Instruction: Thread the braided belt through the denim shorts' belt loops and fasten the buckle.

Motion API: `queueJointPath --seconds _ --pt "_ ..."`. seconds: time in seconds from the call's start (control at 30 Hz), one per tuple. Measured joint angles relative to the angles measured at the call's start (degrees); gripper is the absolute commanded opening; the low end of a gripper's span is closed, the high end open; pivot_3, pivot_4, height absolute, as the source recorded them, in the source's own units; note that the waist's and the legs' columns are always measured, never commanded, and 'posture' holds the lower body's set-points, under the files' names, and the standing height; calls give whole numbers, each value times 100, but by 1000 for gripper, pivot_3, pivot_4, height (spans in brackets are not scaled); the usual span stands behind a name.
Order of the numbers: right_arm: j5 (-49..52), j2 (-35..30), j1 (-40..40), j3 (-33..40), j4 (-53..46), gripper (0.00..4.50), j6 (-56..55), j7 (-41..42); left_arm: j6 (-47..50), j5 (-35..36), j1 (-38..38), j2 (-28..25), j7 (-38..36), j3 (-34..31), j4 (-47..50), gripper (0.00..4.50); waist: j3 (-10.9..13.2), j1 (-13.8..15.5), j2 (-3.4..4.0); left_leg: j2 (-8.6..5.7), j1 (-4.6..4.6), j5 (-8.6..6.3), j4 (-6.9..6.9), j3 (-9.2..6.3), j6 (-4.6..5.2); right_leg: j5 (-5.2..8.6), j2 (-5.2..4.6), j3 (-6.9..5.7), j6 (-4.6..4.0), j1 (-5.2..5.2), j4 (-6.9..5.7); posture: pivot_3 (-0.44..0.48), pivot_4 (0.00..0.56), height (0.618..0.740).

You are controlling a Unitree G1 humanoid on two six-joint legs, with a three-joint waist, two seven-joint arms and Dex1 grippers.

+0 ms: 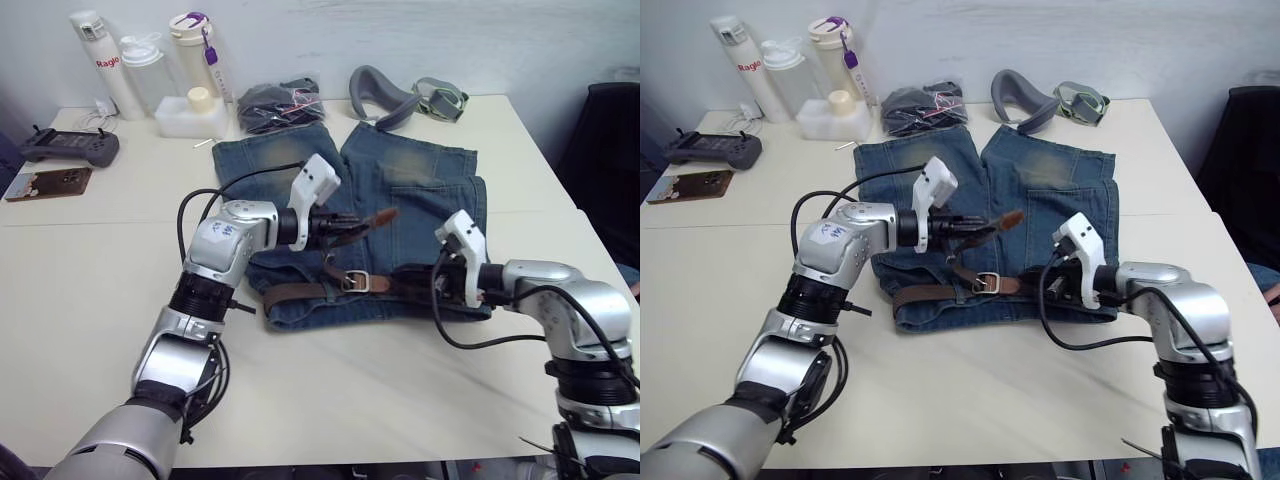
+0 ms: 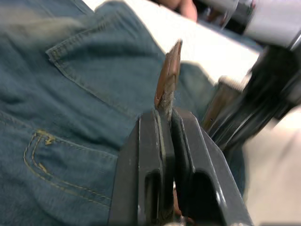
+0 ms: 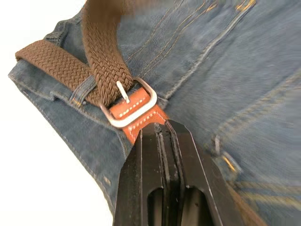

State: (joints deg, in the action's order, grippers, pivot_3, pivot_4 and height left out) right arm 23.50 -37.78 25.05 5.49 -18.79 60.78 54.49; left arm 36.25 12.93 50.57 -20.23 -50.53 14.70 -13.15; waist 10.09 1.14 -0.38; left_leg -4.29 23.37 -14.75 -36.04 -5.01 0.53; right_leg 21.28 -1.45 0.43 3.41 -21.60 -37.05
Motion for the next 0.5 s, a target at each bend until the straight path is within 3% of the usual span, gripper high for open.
queueJointPath --seconds 0.13,0.23,0.37,0.47,0.5 --pt "-321 -518 -351 -325 -358 99 -951 -11 -869 -426 -172 -346 -305 273 -46 0 13 28 -8 -2 3 3 -13 2 9 0 -3 1 0 2 -4 0 150 740" --pt "-392 -522 -419 -486 -408 99 -1375 -120 -1352 -533 -170 -429 -463 271 -80 0 16 31 -13 -6 3 6 -21 3 16 -1 -8 2 1 4 -12 0 150 740" --pt "-386 -438 -440 -497 -471 1139 -1591 -356 -1808 -642 -143 -412 -490 212 -293 0 17 33 -15 -6 2 6 -27 2 15 -1 -7 0 1 2 -27 0 150 740" --pt "-473 -444 -440 -563 -587 2642 -1825 -512 -2206 -752 -135 -403 -513 210 -369 0 18 31 -17 -6 2 7 -31 2 14 -1 -7 1 1 1 -34 0 150 740" --pt "-562 -461 -439 -599 -604 2938 -1915 -557 -2342 -796 -135 -409 -545 220 -368 0 18 25 -17 -6 2 7 -33 3 14 0 -7 1 1 1 -36 0 150 740"
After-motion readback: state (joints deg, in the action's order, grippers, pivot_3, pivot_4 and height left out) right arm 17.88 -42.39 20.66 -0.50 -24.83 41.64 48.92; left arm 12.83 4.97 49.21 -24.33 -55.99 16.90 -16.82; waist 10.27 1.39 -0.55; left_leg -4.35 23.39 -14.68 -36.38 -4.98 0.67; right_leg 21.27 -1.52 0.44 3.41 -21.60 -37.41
